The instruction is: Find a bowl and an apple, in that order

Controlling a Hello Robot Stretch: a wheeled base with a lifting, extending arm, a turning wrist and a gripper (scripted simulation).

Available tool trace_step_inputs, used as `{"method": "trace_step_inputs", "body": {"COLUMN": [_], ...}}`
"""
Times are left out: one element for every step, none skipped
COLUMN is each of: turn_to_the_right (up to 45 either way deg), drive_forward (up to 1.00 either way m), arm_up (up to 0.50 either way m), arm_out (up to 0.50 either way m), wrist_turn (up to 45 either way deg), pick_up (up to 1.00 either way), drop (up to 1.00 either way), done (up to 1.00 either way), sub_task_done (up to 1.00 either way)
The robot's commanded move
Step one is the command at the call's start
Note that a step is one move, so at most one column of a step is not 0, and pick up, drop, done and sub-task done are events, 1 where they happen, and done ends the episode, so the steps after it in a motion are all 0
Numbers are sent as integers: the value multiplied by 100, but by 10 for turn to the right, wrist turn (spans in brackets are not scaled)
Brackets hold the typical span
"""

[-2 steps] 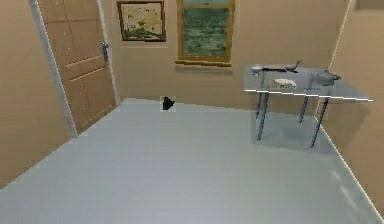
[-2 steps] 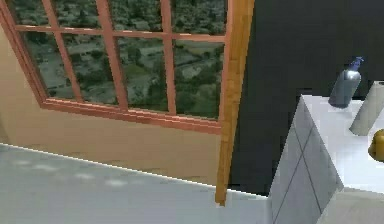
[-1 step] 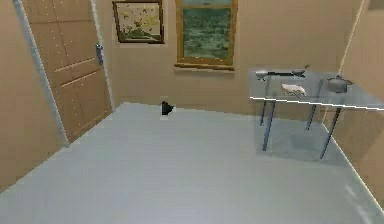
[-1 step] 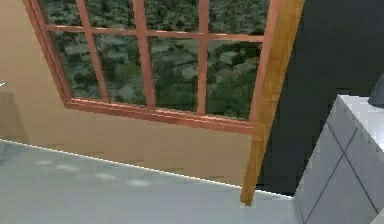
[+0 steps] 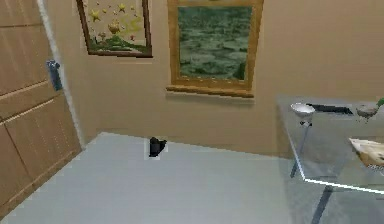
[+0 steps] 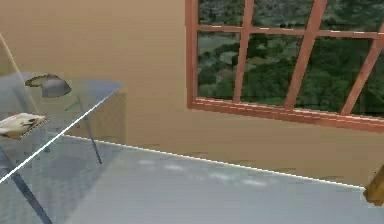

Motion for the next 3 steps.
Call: {"method": "trace_step_inputs", "body": {"turn_to_the_right": [-60,0,150], "drive_forward": [0,55,0], "arm_up": [0,0,0], "arm_out": [0,0,0], "wrist_turn": [0,0,0], "pick_up": [0,0,0], "drop": [0,0,0], "done": [0,0,0], "sub_task_done": [0,0,0]}}
